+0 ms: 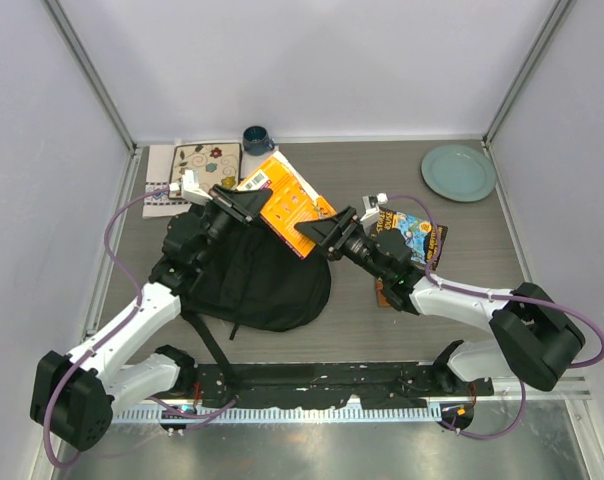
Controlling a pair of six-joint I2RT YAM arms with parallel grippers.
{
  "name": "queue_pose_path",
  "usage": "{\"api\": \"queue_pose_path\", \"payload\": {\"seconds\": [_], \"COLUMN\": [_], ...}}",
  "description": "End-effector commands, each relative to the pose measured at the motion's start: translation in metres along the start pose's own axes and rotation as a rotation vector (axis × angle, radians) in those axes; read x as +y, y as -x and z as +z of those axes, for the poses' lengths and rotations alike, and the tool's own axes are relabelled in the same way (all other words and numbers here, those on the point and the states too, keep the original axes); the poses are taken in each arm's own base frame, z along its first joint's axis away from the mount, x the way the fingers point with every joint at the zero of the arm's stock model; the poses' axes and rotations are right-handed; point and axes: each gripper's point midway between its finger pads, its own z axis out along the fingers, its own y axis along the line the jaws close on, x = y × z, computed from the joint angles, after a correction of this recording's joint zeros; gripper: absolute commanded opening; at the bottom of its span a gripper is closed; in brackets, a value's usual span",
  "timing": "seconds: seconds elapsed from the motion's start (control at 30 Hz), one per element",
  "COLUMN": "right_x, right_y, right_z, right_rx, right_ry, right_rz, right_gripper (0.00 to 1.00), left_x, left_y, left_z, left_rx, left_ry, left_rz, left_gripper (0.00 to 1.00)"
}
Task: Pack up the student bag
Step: Pick up the book from the center of the board.
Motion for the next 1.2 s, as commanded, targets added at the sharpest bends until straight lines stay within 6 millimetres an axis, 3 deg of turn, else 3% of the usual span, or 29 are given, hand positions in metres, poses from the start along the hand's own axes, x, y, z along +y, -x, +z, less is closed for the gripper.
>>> {"api": "queue_pose_path", "payload": {"seconds": [0.0,0.17,0.27,0.5,0.63,0.77,0.8,0.87,0.9,0.97,1.0,1.07,1.1,1.17], "right_x": [0.056,0.066,0.074,0.093,0.092,0.088,0.088,0.085,0.083,0.069,0.073,0.057,0.064,0.044], "right_y": [0.023,0.031,0.035,0.038,0.037,0.038,0.039,0.041,0.043,0.051,0.055,0.062,0.068,0.077], "right_z": [0.004,0.0,-0.004,-0.008,-0.007,-0.01,-0.01,-0.013,-0.015,-0.019,-0.026,-0.032,-0.039,-0.048], "right_rx": [-0.087,-0.127,-0.145,-0.151,-0.145,-0.151,-0.155,-0.162,-0.169,-0.204,-0.224,-0.255,-0.278,-0.309], "right_ry": [0.171,0.192,0.218,0.267,0.256,0.232,0.225,0.188,0.172,0.086,0.082,-0.006,-0.012,-0.133], "right_rz": [-0.056,-0.089,-0.108,-0.142,-0.158,-0.173,-0.195,-0.218,-0.254,-0.275,-0.29,-0.332,-0.346,-0.382], "right_gripper": [0.69,0.49,0.43,0.51,0.44,0.08,0.06,0.03,0.02,0.0,0.01,0.01,0.01,0.01], "left_x": [-0.034,-0.029,-0.024,-0.008,-0.004,0.0,0.007,0.007,0.015,0.014,0.023,0.023,0.031,0.029], "left_y": [0.004,0.0,-0.005,-0.019,-0.023,-0.027,-0.029,-0.028,-0.031,-0.027,-0.031,-0.028,-0.031,-0.031], "left_z": [-0.008,-0.009,-0.009,-0.007,-0.006,-0.005,-0.005,-0.004,-0.006,-0.005,-0.008,-0.008,-0.011,-0.011], "left_rx": [-0.004,0.004,0.017,0.048,0.057,0.08,0.092,0.098,0.12,0.126,0.152,0.159,0.182,0.201], "left_ry": [-0.137,-0.127,-0.117,-0.069,-0.058,-0.035,-0.002,0.017,0.056,0.084,0.122,0.146,0.177,0.176], "left_rz": [-0.021,-0.023,-0.032,-0.055,-0.053,-0.026,-0.019,0.023,0.043,0.081,0.12,0.158,0.189,0.22], "left_gripper": [0.0,0.0,0.0,0.0,0.0,0.0,0.0,0.09,0.26,0.45,0.7,0.91,0.97,1.0]}}
